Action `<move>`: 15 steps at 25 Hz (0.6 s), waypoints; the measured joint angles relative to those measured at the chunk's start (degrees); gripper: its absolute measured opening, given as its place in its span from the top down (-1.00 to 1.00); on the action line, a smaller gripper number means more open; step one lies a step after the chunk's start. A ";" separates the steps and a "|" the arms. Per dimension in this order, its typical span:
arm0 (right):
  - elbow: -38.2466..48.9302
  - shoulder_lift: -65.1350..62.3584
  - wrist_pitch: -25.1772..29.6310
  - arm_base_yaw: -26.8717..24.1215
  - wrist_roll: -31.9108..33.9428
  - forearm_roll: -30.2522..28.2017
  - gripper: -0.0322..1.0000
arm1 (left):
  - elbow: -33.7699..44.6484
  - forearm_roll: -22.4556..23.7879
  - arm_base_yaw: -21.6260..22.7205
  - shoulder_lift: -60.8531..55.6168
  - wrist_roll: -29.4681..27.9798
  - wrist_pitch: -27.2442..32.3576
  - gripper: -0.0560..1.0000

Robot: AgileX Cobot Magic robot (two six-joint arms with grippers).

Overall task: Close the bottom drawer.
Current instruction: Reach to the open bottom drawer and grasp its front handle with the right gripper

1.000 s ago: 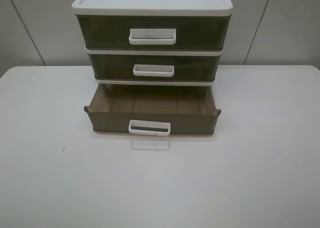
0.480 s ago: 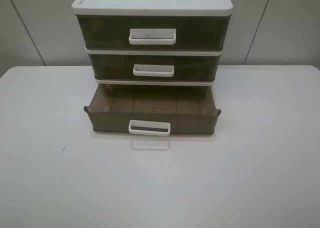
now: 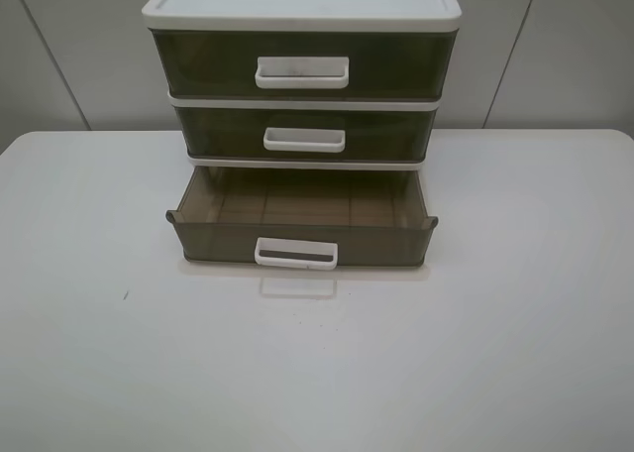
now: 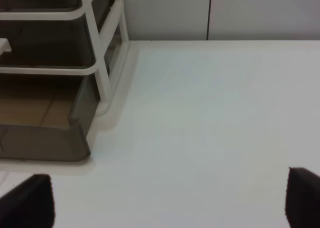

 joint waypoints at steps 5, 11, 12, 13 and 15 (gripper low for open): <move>0.00 0.00 0.00 0.00 0.00 0.00 -0.62 | 0.00 0.00 0.00 0.00 0.00 0.00 -0.47; 0.00 7.67 -0.06 0.00 0.00 2.65 -0.62 | 0.00 0.00 0.00 0.00 0.00 0.00 -0.47; 0.00 10.73 -0.22 0.00 0.00 4.05 -0.62 | 0.00 0.00 0.00 0.00 0.00 0.00 -0.47; -0.06 14.84 -0.45 0.00 0.00 5.51 -0.62 | 0.00 0.00 0.00 0.00 0.00 0.00 -0.47; -1.15 22.95 -1.66 0.00 0.00 8.06 -0.62 | 0.00 0.00 0.00 0.00 0.00 0.00 -0.47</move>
